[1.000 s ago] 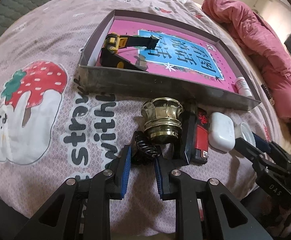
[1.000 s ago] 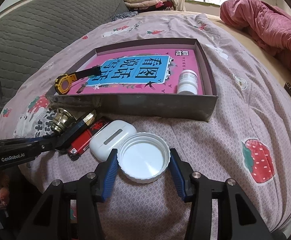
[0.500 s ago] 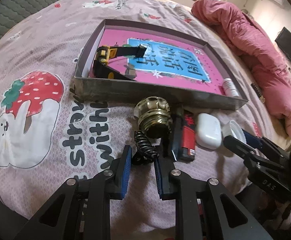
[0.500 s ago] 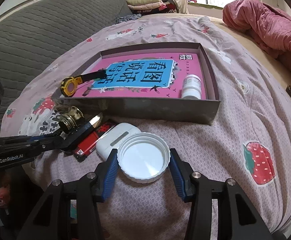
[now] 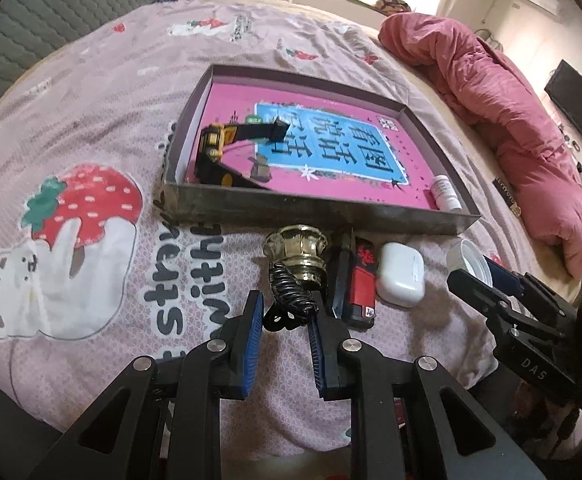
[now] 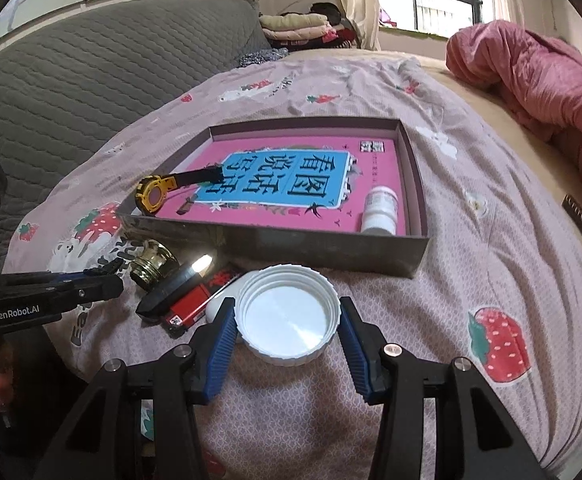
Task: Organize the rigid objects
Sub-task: 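Close left tool on the black coiled cord while right grips white cap rim, then lift brass cylinder by cord with left tool while right lifts white cap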
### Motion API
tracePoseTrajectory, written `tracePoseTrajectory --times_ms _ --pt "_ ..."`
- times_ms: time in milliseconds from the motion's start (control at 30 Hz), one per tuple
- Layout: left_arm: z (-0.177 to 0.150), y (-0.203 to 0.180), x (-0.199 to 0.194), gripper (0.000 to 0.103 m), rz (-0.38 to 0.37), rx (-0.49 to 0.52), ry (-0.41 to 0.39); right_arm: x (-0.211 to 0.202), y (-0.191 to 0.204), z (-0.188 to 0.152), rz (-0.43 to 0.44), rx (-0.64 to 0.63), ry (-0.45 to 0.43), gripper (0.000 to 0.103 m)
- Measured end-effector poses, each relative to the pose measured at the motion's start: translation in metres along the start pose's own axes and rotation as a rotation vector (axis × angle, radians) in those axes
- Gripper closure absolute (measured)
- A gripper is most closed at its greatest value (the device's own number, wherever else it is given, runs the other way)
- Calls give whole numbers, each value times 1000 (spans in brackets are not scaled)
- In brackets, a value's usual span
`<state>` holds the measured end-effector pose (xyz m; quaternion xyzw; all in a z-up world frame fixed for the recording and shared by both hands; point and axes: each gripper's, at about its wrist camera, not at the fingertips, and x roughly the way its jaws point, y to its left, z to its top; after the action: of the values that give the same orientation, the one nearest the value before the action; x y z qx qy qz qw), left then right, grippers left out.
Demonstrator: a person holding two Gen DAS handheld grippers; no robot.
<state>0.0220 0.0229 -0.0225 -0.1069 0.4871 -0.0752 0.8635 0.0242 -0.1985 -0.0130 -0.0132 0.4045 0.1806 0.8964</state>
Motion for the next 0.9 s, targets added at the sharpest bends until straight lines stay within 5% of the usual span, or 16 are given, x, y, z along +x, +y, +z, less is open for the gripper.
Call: tracePoseTrajectory --times_ms 900 --pt "5 -8 -14 81 14 49 -73 -17 5 9 -40 -38 -75 53"
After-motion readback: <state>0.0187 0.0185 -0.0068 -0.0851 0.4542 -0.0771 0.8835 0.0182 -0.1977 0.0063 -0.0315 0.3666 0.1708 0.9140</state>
